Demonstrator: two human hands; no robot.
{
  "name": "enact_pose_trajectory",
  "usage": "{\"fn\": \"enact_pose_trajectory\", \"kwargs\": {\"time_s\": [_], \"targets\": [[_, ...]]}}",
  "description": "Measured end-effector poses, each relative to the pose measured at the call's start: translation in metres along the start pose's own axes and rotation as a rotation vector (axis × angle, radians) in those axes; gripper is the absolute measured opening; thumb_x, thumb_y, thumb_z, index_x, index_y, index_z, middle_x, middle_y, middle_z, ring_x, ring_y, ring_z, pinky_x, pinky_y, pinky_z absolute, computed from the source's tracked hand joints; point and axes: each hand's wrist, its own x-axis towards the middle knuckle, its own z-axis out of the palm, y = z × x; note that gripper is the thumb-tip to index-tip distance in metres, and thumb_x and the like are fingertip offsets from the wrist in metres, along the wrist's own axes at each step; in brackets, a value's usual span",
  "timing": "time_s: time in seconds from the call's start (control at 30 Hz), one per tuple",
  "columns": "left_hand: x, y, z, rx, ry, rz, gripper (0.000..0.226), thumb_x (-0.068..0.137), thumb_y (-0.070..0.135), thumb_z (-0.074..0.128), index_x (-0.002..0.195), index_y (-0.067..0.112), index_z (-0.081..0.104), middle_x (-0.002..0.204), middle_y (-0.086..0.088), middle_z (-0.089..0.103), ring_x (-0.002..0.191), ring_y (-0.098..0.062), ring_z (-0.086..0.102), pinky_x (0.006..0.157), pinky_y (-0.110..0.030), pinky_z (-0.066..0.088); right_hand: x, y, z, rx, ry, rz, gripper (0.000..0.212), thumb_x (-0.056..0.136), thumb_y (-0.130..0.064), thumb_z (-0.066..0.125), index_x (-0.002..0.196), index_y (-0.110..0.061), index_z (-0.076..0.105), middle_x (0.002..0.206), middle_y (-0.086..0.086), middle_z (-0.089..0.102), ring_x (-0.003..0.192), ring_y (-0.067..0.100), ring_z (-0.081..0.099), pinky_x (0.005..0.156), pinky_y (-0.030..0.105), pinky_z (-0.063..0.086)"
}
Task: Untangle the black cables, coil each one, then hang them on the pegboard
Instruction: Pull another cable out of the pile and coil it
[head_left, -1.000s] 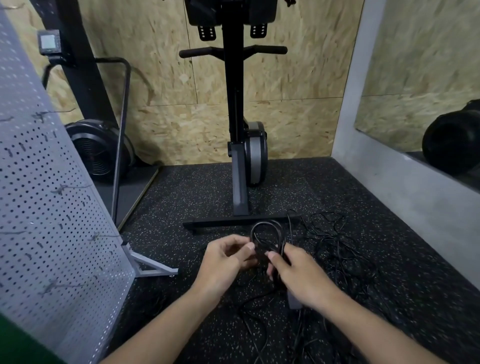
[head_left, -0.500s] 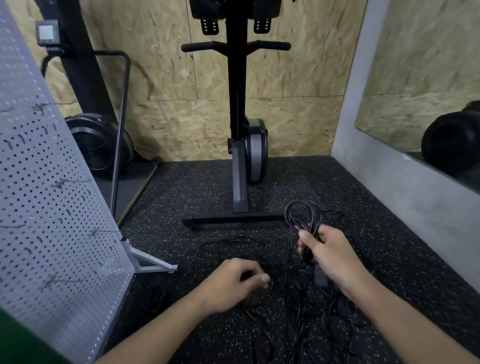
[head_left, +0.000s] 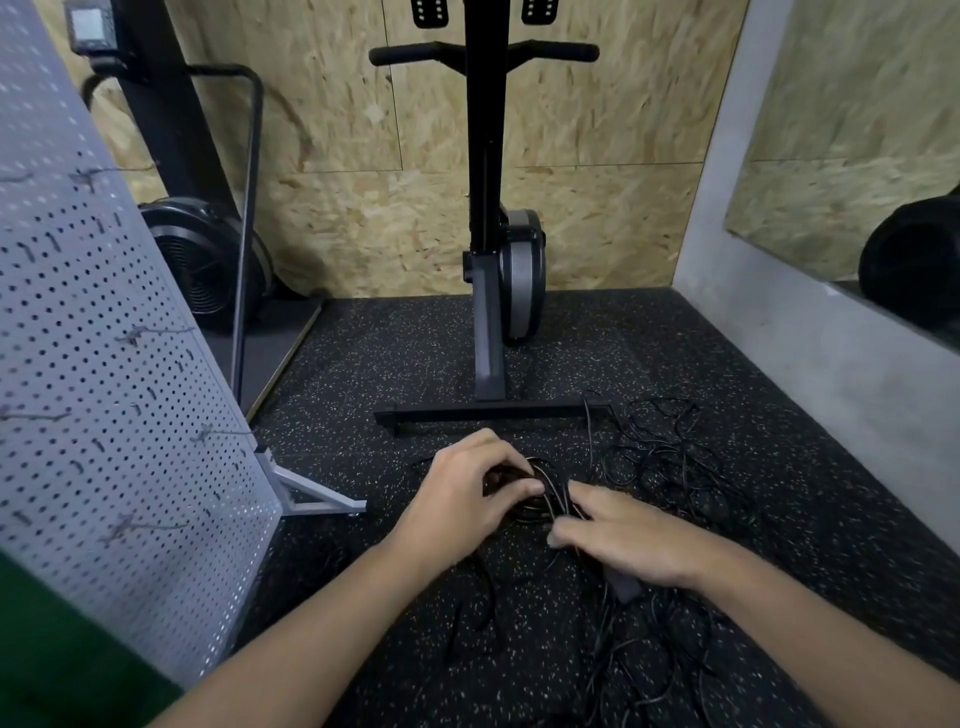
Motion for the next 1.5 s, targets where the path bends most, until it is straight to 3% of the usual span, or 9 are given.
{"fn": "enact_pose_trajectory", "kwargs": {"time_s": [0.1, 0.2, 0.33, 0.5, 0.87, 1.03, 1.27, 1.4, 1.5], "targets": [[-0.002, 0.001, 0.002, 0.001, 0.031, 0.034, 0.019, 0.088, 0.036, 0.082, 0.099, 0.021, 0.077, 0.097, 0.015, 0.060, 0.092, -0.006, 0.062, 0.080, -0.015, 0.048, 0.001, -0.002, 0.005, -0.136, 0.016, -0.050, 0.040, 0.100, -0.058, 0.055, 0.129, -0.030, 0.056, 0.108, -0.005, 0.073, 0.092, 0.008, 0.071, 0.089, 0.039, 0.058], [-0.002, 0.004, 0.000, -0.006, 0.051, -0.044, 0.039, 0.079, 0.046, 0.087, 0.104, 0.027, 0.064, 0.099, 0.015, 0.058, 0.092, -0.005, 0.059, 0.079, -0.015, 0.047, -0.006, -0.004, 0.004, -0.103, -0.023, -0.020, 0.025, 0.106, -0.047, 0.052, 0.117, -0.024, 0.051, 0.085, -0.003, 0.067, 0.058, 0.002, 0.063, 0.052, 0.023, 0.052], [-0.003, -0.003, -0.004, -0.073, -0.060, -0.187, 0.026, 0.088, 0.052, 0.078, 0.101, 0.031, 0.071, 0.093, 0.014, 0.070, 0.091, -0.004, 0.066, 0.082, -0.022, 0.053, -0.010, -0.001, 0.002, -0.021, -0.009, -0.010, 0.027, 0.107, -0.045, 0.052, 0.099, -0.019, 0.053, 0.085, -0.003, 0.070, 0.069, 0.007, 0.066, 0.043, 0.024, 0.047], [-0.013, -0.022, -0.014, -0.386, -0.199, -0.503, 0.026, 0.109, 0.034, 0.054, 0.112, 0.024, 0.078, 0.106, 0.002, 0.079, 0.104, -0.017, 0.074, 0.104, -0.046, 0.054, -0.008, 0.012, -0.013, 0.178, 0.158, -0.093, 0.026, 0.107, -0.039, 0.054, 0.095, -0.016, 0.058, 0.080, -0.002, 0.065, 0.069, 0.011, 0.067, 0.073, 0.039, 0.061], [-0.007, 0.009, 0.010, -0.634, 0.019, -0.535, 0.009, 0.099, 0.006, 0.069, 0.102, -0.001, 0.073, 0.082, -0.014, 0.078, 0.084, -0.029, 0.079, 0.075, -0.030, 0.063, 0.010, 0.007, 0.016, 0.156, 0.502, -0.096, 0.035, 0.104, -0.050, 0.053, 0.097, -0.016, 0.061, 0.093, -0.006, 0.075, 0.086, 0.007, 0.071, 0.082, 0.033, 0.058], [-0.008, 0.011, 0.015, -0.659, 0.005, -0.584, 0.009, 0.099, 0.003, 0.068, 0.105, -0.002, 0.063, 0.085, -0.016, 0.079, 0.085, -0.032, 0.079, 0.078, -0.035, 0.063, 0.009, 0.001, 0.024, 0.208, 0.397, -0.141, 0.022, 0.106, -0.040, 0.055, 0.110, -0.020, 0.064, 0.092, -0.005, 0.078, 0.078, 0.007, 0.076, 0.085, 0.035, 0.060], [-0.009, 0.005, 0.009, -0.393, -0.040, -0.468, 0.009, 0.094, 0.024, 0.076, 0.101, 0.020, 0.072, 0.093, 0.005, 0.079, 0.093, -0.009, 0.074, 0.098, -0.037, 0.055, 0.007, 0.000, 0.016, 0.442, 0.364, -0.080, 0.023, 0.103, -0.037, 0.062, 0.095, -0.018, 0.070, 0.078, -0.006, 0.072, 0.075, 0.013, 0.074, 0.086, 0.040, 0.060], [-0.012, 0.004, 0.014, -0.499, -0.427, -0.465, 0.033, 0.092, 0.005, 0.064, 0.122, 0.019, 0.066, 0.119, 0.005, 0.074, 0.117, -0.008, 0.067, 0.107, -0.034, 0.053, 0.002, -0.009, 0.009, 0.819, 0.305, -0.121, 0.026, 0.104, -0.032, 0.060, 0.104, -0.008, 0.071, 0.082, 0.002, 0.069, 0.084, 0.024, 0.073, 0.081, 0.035, 0.062], [-0.022, 0.006, 0.024, -0.291, -0.733, -0.348, 0.017, 0.100, 0.027, 0.065, 0.114, 0.022, 0.074, 0.115, 0.008, 0.076, 0.112, -0.005, 0.068, 0.110, -0.034, 0.048, 0.000, -0.010, 0.003, 1.058, 0.248, -0.180, 0.024, 0.104, -0.027, 0.059, 0.103, -0.005, 0.069, 0.082, 0.006, 0.069, 0.082, 0.026, 0.070, 0.086, 0.041, 0.061]]}}
